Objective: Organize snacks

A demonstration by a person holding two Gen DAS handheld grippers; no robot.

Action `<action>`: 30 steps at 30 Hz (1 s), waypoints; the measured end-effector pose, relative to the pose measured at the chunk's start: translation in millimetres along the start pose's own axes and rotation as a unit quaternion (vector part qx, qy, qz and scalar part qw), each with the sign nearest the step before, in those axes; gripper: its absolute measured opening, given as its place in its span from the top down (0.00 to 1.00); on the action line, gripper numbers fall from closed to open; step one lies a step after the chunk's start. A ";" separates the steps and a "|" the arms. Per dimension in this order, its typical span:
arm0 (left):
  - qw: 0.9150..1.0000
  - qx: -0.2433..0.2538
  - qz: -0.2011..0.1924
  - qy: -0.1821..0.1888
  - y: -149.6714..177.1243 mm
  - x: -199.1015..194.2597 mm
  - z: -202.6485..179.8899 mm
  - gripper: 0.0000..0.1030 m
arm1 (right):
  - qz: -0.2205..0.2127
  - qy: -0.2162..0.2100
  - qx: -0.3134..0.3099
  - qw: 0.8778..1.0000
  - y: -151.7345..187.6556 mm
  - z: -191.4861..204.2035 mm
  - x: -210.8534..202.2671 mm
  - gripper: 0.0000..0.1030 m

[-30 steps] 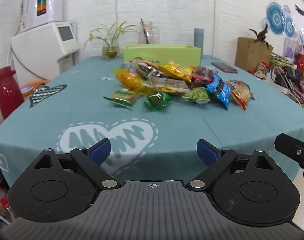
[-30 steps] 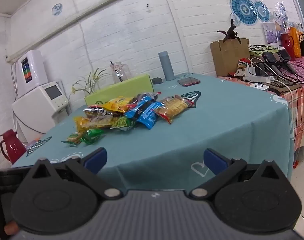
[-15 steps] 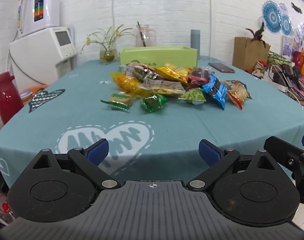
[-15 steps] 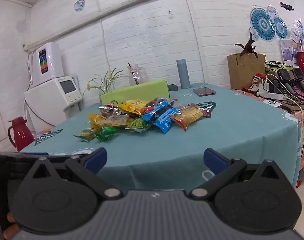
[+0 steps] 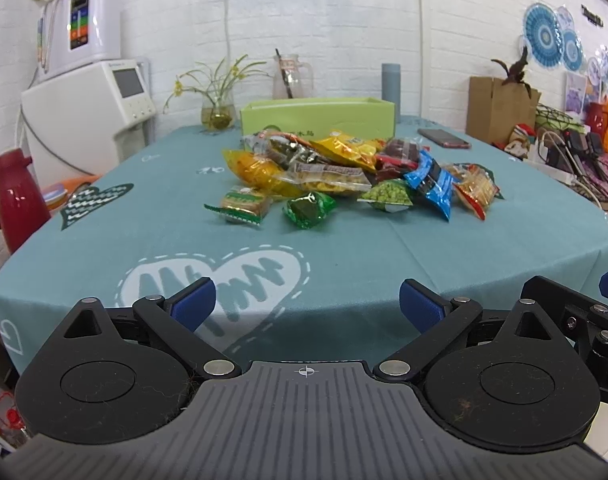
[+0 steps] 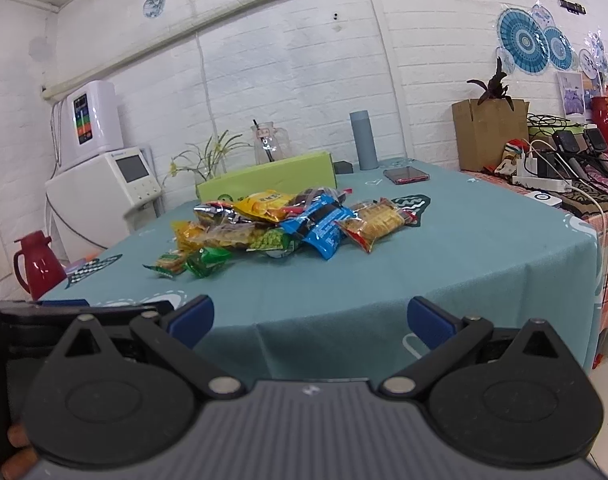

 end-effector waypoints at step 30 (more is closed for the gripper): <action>1.000 0.006 0.007 -0.002 4.5 4.2 -4.2 0.11 | 0.013 -0.006 -0.010 1.000 3.0 5.8 5.3 0.00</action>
Point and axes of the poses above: each gripper's, at about its wrist camera, not at the fingertips, and x roughly the way its jaws point, z to its left, y to its underside, the point moved 3 cm from there along x, roughly the way its jaws point, and after that the axes turned 11 degrees about -y, right-handed, at the moved point
